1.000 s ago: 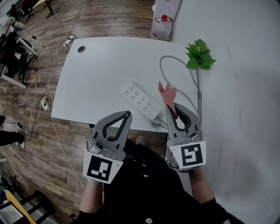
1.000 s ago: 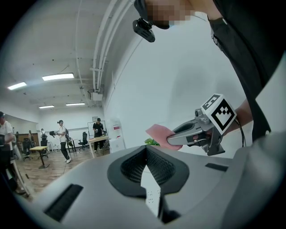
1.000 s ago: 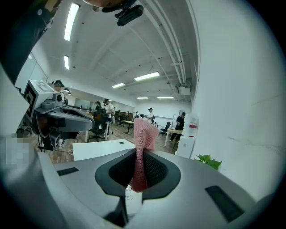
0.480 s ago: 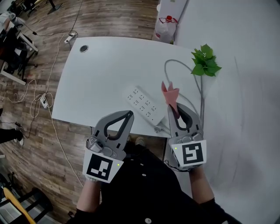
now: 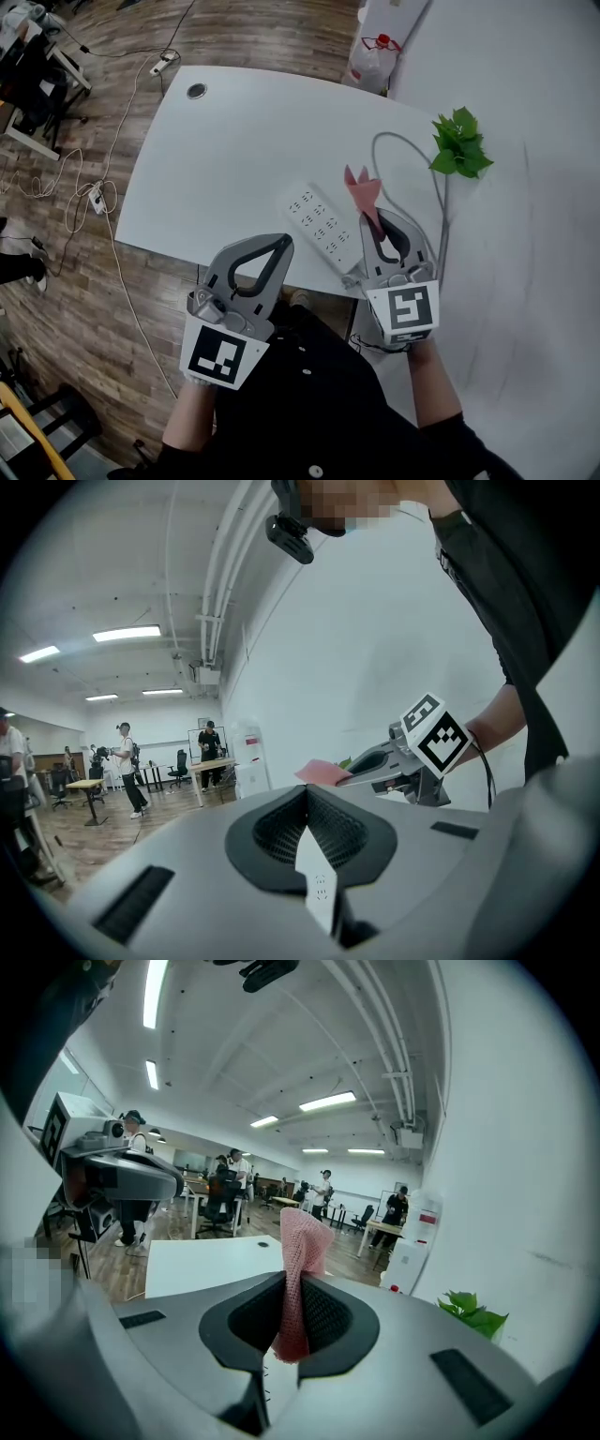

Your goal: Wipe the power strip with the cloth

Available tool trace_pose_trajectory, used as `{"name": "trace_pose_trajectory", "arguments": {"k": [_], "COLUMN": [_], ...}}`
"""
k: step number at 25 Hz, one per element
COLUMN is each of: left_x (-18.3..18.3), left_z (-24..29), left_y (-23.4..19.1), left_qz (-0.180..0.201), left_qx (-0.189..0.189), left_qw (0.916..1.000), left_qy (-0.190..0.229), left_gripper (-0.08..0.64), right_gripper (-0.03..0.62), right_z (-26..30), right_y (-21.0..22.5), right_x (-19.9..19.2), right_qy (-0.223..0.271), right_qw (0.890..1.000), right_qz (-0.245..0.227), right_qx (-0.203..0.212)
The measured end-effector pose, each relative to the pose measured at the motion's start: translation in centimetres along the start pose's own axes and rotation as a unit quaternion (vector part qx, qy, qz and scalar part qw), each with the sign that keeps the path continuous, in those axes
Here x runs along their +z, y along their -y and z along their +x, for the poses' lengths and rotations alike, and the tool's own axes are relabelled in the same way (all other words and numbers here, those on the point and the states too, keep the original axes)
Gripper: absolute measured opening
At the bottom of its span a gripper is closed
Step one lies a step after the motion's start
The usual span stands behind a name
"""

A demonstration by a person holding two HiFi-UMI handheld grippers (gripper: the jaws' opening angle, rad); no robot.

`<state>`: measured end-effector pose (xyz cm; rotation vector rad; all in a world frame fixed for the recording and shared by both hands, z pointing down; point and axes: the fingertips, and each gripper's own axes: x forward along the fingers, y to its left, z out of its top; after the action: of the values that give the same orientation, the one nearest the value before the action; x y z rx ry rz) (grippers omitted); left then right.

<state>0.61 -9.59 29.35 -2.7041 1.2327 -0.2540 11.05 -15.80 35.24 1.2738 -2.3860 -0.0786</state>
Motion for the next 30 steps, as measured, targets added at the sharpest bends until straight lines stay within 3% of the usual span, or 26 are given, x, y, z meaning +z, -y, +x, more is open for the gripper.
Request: {"name": "trace_pose_trajectory", "arguments": {"k": [16, 30], "left_x": [-1.2, -2.3], "left_z": [-1.4, -1.2], "left_y": [-2.3, -3.1], "left_qz": [-0.008, -0.018], "left_qx": [0.029, 0.035], "left_qw": [0.9995, 0.9991], "left_qy": [-0.006, -0.018], "left_gripper": [0.014, 0.013], "right_gripper": [0.054, 0.054], "right_z": [9.0, 14.4], "right_y": [-3.0, -4.7], "right_x": [-4.0, -9.4], "right_qy": [-0.063, -0.144], "right_qw": [0.991, 0.962], "right_qz": [-0.056, -0.143], "right_qx": [0.103, 0.181]}}
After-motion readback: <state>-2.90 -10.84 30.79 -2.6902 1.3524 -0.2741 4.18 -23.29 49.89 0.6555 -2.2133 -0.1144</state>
